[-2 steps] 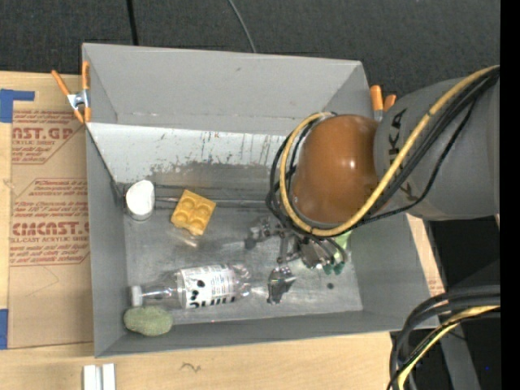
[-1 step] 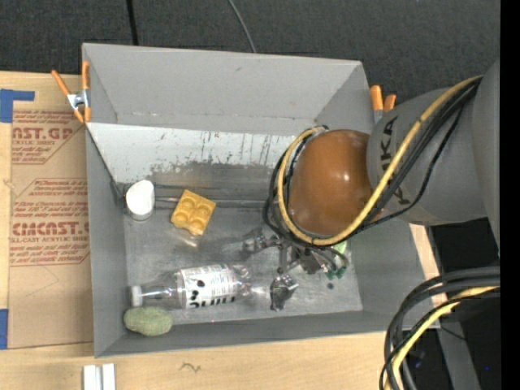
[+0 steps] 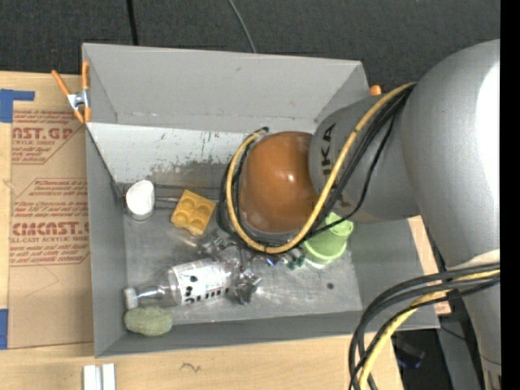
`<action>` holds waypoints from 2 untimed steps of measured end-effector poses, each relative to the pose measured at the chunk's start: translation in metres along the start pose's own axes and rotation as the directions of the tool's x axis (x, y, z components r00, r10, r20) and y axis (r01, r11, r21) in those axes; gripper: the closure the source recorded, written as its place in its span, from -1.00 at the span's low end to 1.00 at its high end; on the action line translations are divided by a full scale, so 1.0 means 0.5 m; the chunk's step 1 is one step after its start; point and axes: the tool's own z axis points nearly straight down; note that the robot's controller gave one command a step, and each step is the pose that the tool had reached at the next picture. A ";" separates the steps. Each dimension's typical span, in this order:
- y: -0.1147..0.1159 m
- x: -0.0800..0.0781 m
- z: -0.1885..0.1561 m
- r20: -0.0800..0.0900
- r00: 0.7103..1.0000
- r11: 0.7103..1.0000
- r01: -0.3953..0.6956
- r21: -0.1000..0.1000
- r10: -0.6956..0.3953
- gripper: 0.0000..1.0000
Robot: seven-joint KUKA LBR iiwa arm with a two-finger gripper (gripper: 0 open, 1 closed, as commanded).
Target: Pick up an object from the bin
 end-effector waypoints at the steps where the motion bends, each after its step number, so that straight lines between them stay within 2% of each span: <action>1: 0.041 -0.003 0.013 0.016 0.997 0.997 -0.072 0.009 0.072 1.00; 2: 0.041 -0.003 0.013 0.016 0.997 0.997 -0.072 0.009 0.072 1.00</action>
Offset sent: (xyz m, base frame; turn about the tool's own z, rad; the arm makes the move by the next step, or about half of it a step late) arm 0.0000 0.0000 0.0000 0.0000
